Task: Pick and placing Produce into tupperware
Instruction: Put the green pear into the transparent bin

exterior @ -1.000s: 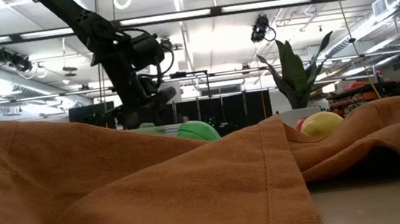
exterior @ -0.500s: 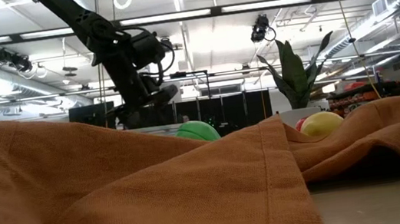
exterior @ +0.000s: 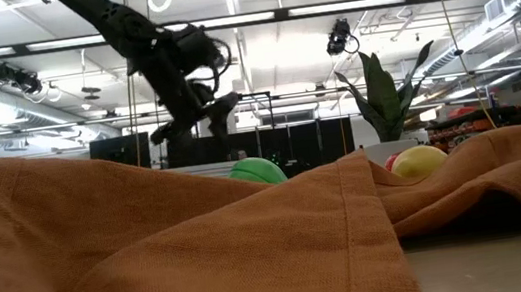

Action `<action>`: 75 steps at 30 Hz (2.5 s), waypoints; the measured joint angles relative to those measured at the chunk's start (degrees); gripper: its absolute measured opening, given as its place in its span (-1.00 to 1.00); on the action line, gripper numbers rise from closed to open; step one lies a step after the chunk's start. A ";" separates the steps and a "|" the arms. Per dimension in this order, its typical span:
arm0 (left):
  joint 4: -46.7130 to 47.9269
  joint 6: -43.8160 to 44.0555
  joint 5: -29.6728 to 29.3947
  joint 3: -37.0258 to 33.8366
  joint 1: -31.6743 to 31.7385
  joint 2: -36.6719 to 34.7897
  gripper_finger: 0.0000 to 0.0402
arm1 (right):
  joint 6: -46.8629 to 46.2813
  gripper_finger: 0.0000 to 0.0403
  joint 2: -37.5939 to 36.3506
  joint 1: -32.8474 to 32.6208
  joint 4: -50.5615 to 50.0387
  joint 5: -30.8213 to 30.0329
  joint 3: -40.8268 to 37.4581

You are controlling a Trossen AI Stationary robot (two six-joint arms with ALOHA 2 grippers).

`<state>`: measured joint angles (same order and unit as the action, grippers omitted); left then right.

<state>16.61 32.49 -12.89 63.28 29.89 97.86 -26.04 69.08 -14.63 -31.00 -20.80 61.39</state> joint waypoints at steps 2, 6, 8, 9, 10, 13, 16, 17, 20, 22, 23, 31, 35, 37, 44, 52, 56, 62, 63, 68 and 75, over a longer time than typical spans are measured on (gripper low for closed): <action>0.71 -1.39 0.13 2.64 -0.25 0.00 0.45 | 0.09 -0.98 0.00 0.00 -0.01 0.00 0.01; 2.65 -3.89 0.13 8.05 -1.21 -0.02 0.45 | 0.12 -0.98 -0.02 0.00 -0.06 0.00 0.01; 4.47 -5.10 0.12 10.93 -2.03 -0.02 0.45 | 0.11 -0.98 -0.13 -0.01 -0.42 0.00 0.01; 5.22 -5.76 0.10 12.14 -2.59 -0.02 0.45 | 0.10 -0.98 -0.36 -0.14 -0.96 -0.01 0.01; 6.19 -6.17 0.07 13.24 -3.26 -0.03 0.45 | -0.07 -0.98 -0.69 -0.22 -1.34 -0.07 0.01; 7.81 -6.65 0.07 15.28 -5.92 -0.04 0.45 | -1.69 -0.98 -2.23 -0.26 -3.65 -1.41 0.10; 8.31 -6.60 0.09 15.89 -9.32 -0.02 0.45 | -2.85 -0.98 -4.59 -0.64 -5.89 -3.90 0.10; 8.51 -6.26 0.09 15.90 -10.51 -0.03 0.45 | -2.89 -0.98 -5.40 -0.73 -6.47 -4.66 0.10; 9.12 -4.29 0.10 15.90 -14.08 -0.04 0.45 | -2.91 -0.98 -7.78 -0.98 -7.35 -5.62 0.10; 9.52 -2.38 0.15 15.90 -16.45 -0.03 0.45 | -2.93 -0.98 -9.42 -0.96 -7.48 -6.04 0.10; 9.62 -1.31 0.12 15.90 -17.55 -0.04 0.45 | -2.93 -0.98 -10.07 -0.96 -7.91 -6.26 0.10; 9.96 6.31 0.13 15.90 -25.77 -0.02 0.45 | -5.39 -0.98 -14.41 -0.90 -14.12 -7.91 0.10; 10.11 10.12 0.16 15.90 -29.00 -0.03 0.45 | -7.46 -0.98 -15.63 -0.90 -17.34 -7.99 0.10; 10.42 11.68 0.09 15.90 -30.35 -0.03 0.45 | -8.43 -0.98 -15.72 -0.90 -18.07 -8.00 0.10; 10.41 13.48 0.07 15.90 -34.00 -0.04 0.45 | -10.34 -0.98 -15.67 -0.90 -19.57 -7.98 0.10; 13.80 13.31 -0.57 15.90 -37.49 -0.04 0.45 | -13.21 -0.98 -15.67 -0.92 -19.59 -7.94 0.10; 14.53 11.77 -1.02 15.90 -39.87 -0.02 0.45 | -13.17 -0.98 -15.67 -0.92 -19.59 -7.93 0.10; 16.81 14.08 -1.62 15.90 -43.79 -0.02 0.45 | -11.16 -0.98 -15.67 -0.92 -19.59 -7.84 0.08; 16.82 15.47 -1.64 15.90 -44.40 -0.02 0.45 | -10.85 -0.98 -15.67 -0.92 -19.59 -7.46 0.08; 16.73 26.00 -2.46 15.90 -47.48 -0.02 0.45 | -8.49 -0.98 -15.67 -1.70 -19.68 -4.04 0.08; 14.29 24.94 -5.12 15.90 -52.33 -0.02 0.45 | -6.88 -0.98 -15.67 -5.90 -19.81 -3.69 0.06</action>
<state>30.90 57.43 -18.01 79.18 -22.44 97.84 -32.93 53.41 -20.53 -50.81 -24.49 61.45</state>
